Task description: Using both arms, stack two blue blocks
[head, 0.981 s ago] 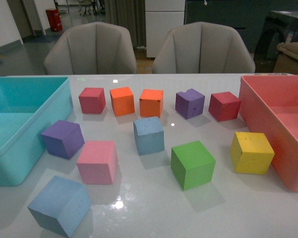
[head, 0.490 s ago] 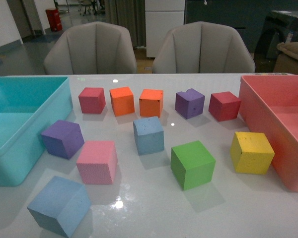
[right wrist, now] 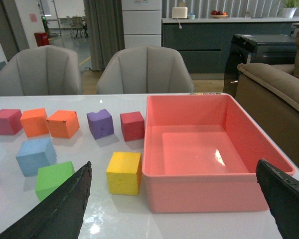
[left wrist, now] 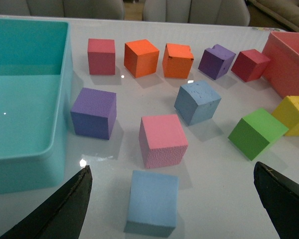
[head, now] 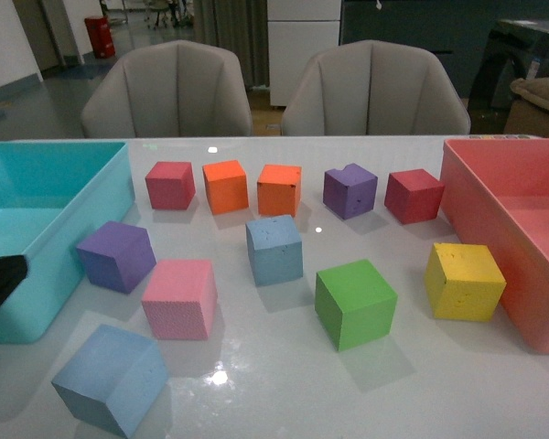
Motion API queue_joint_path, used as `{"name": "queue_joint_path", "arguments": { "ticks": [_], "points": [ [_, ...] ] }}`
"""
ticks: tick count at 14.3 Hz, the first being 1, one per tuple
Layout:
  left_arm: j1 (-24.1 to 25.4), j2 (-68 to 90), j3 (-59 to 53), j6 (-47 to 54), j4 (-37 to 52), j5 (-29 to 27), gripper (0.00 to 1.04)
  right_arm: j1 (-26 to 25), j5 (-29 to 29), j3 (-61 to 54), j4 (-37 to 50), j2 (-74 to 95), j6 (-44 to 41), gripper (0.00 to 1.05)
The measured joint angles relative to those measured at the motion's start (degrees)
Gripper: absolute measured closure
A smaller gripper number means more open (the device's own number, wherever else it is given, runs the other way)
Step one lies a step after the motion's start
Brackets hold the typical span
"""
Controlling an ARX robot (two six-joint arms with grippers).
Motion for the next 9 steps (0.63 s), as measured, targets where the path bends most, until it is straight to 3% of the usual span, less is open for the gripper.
{"name": "queue_joint_path", "arguments": {
  "ticks": [3, 4, 9],
  "points": [
    [-2.25, 16.46, 2.69, 0.92, 7.54, -0.13, 0.07, 0.00, 0.00, 0.00, 0.00, 0.00, 0.00, 0.06],
    [-1.44, 32.87, 6.36, 1.75, 10.01, 1.66, 0.07, 0.00, 0.00, 0.00, 0.00, 0.00, 0.00, 0.06],
    [-0.11, 40.83, 8.90, 2.86, 11.74, 2.08, 0.07, 0.00, 0.00, 0.00, -0.02, 0.00, 0.00, 0.06]
  ]
}}
